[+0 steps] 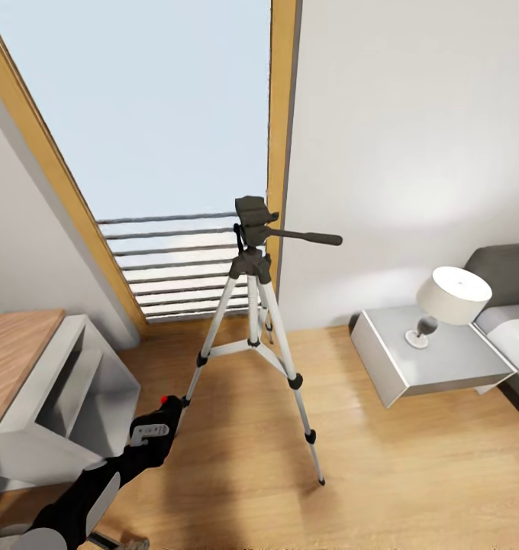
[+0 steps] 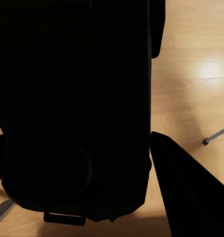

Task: Attach the digital camera to the camera tripod in the bedroom.

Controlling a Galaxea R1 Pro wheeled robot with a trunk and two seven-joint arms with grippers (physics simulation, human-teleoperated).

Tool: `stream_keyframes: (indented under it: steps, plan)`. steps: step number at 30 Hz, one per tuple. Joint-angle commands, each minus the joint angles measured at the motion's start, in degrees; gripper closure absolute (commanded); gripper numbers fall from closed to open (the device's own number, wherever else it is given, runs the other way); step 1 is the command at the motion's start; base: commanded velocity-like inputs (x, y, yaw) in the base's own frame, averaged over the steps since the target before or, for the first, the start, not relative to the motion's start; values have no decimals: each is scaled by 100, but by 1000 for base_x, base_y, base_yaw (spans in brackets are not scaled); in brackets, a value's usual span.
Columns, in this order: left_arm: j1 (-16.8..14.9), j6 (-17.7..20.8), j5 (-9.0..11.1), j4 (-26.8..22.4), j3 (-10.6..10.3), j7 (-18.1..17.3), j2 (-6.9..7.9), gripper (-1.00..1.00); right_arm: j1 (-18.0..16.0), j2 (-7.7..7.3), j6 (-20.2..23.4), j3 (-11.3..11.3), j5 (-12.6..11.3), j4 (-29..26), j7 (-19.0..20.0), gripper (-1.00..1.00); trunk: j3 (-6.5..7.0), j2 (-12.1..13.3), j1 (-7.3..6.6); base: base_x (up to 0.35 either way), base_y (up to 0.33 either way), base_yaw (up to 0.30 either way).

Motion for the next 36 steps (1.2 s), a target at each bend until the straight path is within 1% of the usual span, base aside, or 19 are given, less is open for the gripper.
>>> stream_keyframes:
  steps: [1, 36]
  plan:
    - [-2, 39, 53, -9, -22, -5, 6, 100, -8, 0, -35, -11, 11, 19, -13, -100, -19, -11, 3, 0, 0, 0]
    - [-2, 39, 52, -8, -30, -5, 6, 100, -8, 0, -27, -11, 11, 19, -12, -100, -346, -11, 3, 0, 0, 0]
